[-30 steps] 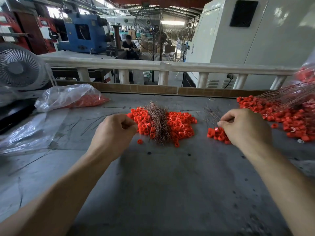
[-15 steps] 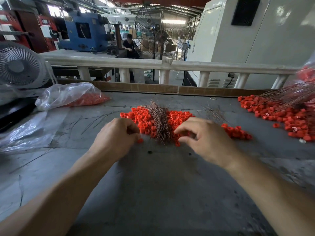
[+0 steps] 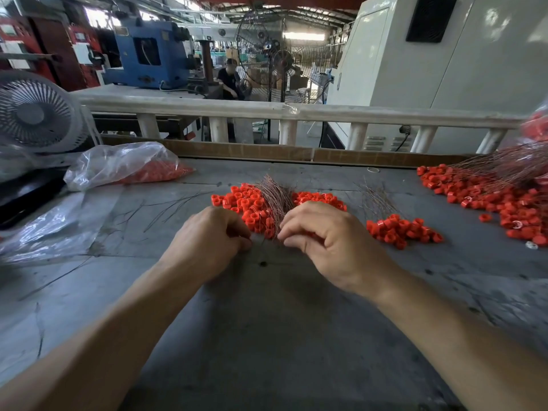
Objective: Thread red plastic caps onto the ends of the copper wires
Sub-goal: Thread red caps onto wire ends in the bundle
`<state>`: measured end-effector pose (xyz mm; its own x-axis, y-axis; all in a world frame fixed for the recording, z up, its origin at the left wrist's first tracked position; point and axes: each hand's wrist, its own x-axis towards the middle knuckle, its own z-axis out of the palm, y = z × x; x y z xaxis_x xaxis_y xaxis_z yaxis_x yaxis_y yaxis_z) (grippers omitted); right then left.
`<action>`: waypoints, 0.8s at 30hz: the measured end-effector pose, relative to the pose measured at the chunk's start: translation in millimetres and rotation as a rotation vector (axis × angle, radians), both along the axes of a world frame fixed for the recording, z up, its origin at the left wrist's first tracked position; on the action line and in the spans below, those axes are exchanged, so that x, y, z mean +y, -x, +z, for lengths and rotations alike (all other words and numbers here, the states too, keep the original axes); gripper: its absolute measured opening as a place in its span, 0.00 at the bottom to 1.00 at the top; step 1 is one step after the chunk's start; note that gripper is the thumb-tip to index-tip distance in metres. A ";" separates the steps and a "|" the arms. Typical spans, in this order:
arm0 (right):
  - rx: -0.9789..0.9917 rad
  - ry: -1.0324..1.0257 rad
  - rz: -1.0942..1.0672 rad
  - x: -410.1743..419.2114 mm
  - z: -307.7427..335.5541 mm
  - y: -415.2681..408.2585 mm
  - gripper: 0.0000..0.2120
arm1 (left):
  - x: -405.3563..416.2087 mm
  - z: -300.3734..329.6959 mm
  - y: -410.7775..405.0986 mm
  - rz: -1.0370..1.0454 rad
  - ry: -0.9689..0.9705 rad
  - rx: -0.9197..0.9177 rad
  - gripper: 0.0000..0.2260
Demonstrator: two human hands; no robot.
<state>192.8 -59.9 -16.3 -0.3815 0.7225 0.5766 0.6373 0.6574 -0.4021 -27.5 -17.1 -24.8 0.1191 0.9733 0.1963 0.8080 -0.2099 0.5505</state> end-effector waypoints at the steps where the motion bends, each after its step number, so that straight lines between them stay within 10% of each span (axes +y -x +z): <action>1: 0.071 0.016 0.020 -0.8 1.4 -0.6 0.04 | 0.4 0.1 0.0 -0.002 -0.003 -0.004 0.06; 24: 0.187 0.155 0.022 -7.0 3.9 -2.6 0.06 | -8.6 -0.7 -38.6 -0.355 -0.322 -0.041 0.09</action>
<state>195.4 -66.9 -12.4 -0.2956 0.8003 0.5217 0.5282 0.5919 -0.6088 11.2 -25.8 -25.5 0.4188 0.7628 0.4927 0.6348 -0.6339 0.4418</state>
